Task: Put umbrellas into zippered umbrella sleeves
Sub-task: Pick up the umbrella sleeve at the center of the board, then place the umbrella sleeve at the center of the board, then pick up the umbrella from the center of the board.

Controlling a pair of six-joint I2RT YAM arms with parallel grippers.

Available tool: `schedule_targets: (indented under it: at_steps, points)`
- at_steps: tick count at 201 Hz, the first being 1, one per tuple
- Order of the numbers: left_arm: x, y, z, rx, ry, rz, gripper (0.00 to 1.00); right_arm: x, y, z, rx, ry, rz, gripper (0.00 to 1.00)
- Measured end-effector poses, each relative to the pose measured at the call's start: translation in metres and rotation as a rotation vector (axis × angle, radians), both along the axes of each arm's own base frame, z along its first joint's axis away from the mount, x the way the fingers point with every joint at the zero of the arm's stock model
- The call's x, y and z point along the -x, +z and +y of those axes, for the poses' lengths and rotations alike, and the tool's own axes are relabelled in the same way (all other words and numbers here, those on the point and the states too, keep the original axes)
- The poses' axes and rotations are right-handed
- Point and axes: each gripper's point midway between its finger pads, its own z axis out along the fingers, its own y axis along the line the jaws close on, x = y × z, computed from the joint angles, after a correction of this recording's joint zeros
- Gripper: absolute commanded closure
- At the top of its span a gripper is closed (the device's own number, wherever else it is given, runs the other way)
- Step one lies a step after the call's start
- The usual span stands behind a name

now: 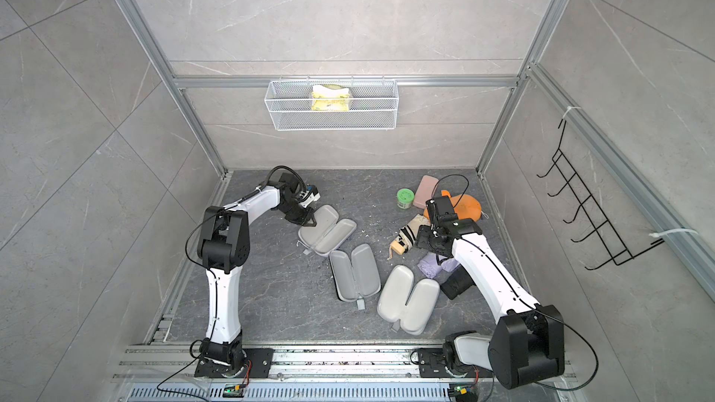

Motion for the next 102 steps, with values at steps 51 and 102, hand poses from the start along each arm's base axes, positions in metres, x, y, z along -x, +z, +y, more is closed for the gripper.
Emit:
schedule_targets:
  at_steps: [51,102]
  points:
    - [0.049,0.027,0.03,0.006,0.359,0.003,1.0,-0.001,-0.02,-0.038,0.01,-0.18,0.072,0.17]
    - [0.118,0.04,0.06,-0.002,0.637,0.002,0.98,-0.005,-0.063,-0.042,-0.01,-0.227,0.203,0.07]
